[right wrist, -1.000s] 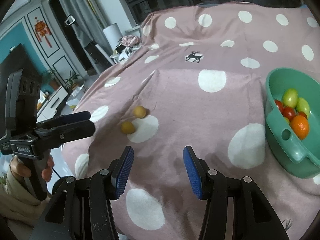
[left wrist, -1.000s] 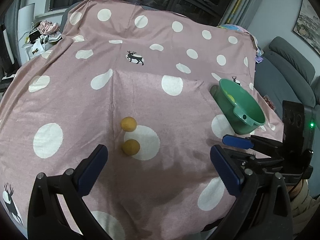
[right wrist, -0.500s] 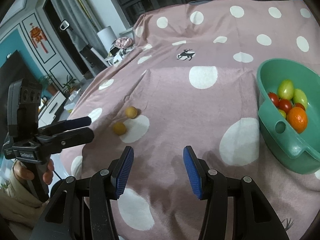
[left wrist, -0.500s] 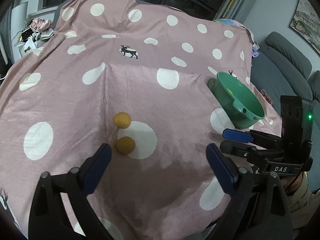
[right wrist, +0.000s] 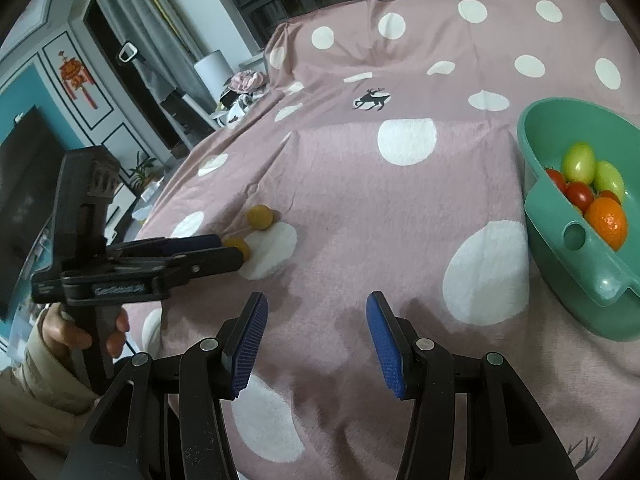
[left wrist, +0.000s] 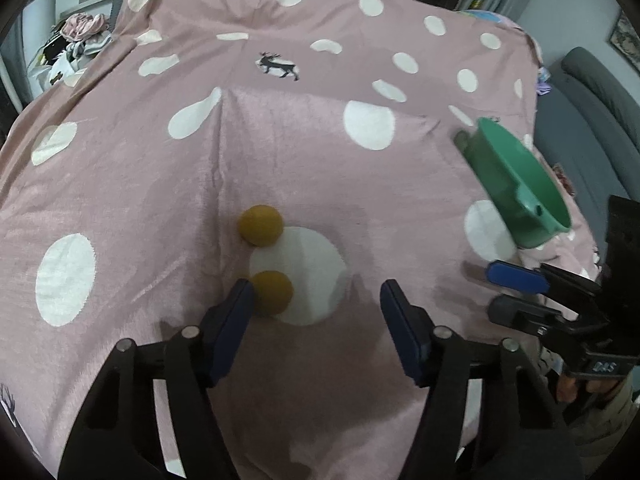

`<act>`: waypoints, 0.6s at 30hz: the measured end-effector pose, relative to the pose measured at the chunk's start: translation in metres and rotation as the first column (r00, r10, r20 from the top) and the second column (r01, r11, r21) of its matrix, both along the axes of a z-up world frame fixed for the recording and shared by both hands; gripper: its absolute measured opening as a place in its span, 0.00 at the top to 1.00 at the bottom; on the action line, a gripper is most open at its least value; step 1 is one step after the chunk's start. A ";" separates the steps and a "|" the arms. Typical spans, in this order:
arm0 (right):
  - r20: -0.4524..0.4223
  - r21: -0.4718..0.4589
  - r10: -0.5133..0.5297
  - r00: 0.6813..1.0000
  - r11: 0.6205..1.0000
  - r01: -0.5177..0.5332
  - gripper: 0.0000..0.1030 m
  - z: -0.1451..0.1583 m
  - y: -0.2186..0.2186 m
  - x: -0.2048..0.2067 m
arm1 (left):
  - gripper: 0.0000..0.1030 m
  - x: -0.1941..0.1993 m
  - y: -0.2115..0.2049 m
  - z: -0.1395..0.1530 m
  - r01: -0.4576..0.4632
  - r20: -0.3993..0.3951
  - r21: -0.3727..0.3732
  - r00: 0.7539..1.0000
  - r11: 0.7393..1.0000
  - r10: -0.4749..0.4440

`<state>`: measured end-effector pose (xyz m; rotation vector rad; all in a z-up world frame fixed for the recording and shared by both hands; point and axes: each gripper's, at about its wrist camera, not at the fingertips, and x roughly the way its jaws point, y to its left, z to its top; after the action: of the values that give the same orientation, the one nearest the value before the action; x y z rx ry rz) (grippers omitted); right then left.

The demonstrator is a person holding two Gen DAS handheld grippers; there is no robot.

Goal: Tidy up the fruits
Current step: 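Close the left tool on one apricot while the right tool grasps the other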

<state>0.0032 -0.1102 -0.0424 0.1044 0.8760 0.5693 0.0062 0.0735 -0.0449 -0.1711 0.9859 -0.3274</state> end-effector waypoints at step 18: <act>-0.010 0.036 -0.012 1.000 0.999 0.012 0.49 -0.003 -0.010 0.007 | 0.72 0.028 -0.009 -0.018 0.016 -0.079 0.152 0.997 0.988 -0.004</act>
<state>0.0099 -0.1198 -0.0457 0.1453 0.8747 0.5739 0.0340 0.0643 -0.0627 -0.0406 1.0859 -0.2544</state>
